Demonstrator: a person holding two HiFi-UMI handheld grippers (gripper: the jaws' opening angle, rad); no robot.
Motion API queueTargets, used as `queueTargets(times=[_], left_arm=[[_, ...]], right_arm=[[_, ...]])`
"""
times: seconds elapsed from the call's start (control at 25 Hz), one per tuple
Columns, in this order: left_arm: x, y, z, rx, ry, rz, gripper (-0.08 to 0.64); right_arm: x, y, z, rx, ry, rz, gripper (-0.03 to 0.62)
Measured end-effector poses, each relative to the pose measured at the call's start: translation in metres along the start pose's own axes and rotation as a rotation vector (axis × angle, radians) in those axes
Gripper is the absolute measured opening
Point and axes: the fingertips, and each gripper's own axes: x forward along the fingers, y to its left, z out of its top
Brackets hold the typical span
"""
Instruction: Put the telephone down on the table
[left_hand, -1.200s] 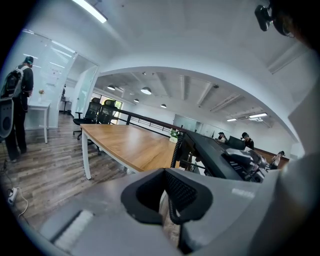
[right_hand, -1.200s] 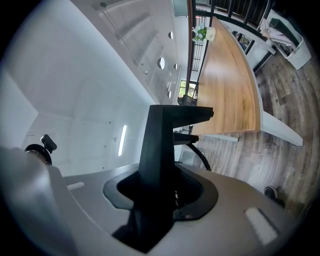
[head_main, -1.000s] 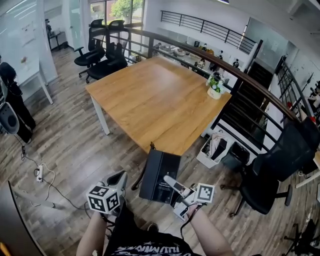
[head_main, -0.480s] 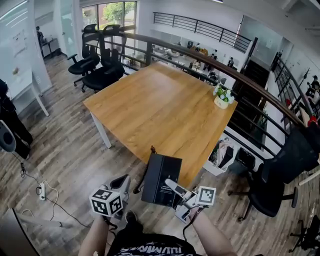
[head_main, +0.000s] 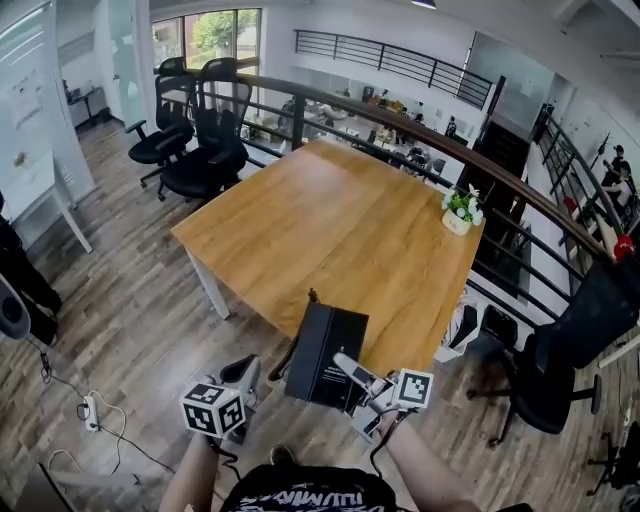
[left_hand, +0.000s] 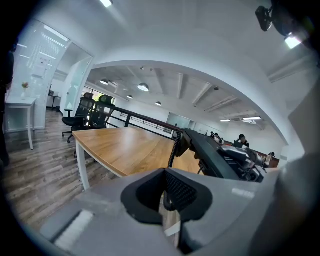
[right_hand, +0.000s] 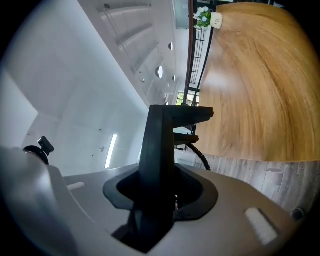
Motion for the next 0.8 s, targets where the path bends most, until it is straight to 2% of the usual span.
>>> queueTargets(times=[0.28,0.52,0.68,0.8], left_arm=[[0.001,0.058,0.016,-0.002,0.005,-0.015,0.002],[0.006,0.078,0.027,-0.019,-0.002,-0.031,0.002],[0.017,0.091,0.04,-0.043,-0.009,-0.041,0.002],[0.028,0.108,0.055,-0.031,-0.01,-0.037,0.002]], right_arm=[[0.057,-0.003,0.002,-0.01,-0.028,0.007,0.163],[0.083,-0.004,0.004,0.0,-0.019,-0.001,0.163],[0.103,-0.011,0.023,0.0,-0.027,0.002,0.163],[0.126,-0.019,0.04,0.007,-0.035,0.002,0.163]])
